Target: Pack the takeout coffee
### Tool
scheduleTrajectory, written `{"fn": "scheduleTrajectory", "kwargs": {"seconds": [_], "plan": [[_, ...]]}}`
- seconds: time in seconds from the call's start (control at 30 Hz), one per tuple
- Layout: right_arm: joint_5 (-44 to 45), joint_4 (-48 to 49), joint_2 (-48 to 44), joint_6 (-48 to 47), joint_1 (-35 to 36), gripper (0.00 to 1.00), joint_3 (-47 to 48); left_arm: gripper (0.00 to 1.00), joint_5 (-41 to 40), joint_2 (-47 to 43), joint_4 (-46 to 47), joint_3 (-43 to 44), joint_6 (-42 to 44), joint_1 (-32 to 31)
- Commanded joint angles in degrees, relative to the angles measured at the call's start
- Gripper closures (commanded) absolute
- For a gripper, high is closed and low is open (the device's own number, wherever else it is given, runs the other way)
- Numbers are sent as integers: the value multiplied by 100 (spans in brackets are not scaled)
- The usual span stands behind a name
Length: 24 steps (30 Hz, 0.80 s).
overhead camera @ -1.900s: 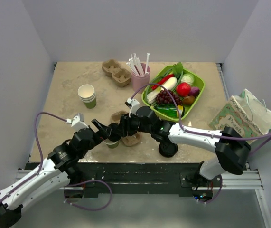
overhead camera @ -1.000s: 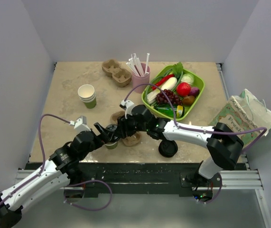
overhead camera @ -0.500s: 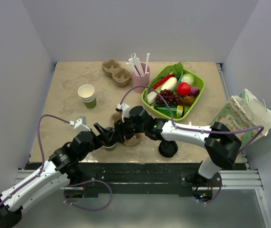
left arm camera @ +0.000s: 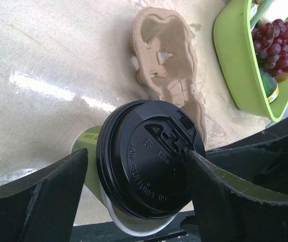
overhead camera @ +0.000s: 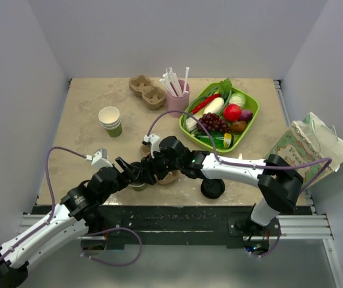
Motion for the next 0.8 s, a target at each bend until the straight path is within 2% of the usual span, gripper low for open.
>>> {"fn": "scheduleTrajectory", "kwargs": {"seconds": [0.0, 0.17, 0.3, 0.47, 0.77], "plan": [[21, 47, -237, 40, 17, 39, 154, 23, -127, 26, -113, 19, -138, 19], [302, -23, -422, 49, 9, 39, 118, 30, -127, 52, -166, 10, -147, 19], [635, -163, -641, 145, 17, 34, 83, 31, -118, 26, -210, 19, -155, 19], [1268, -67, -774, 707, 8, 31, -31, 31, -101, -35, -184, -34, -103, 19], [1559, -242, 17, 1024, 8, 31, 557, 30, 110, -124, 1, -131, 135, 19]]}}
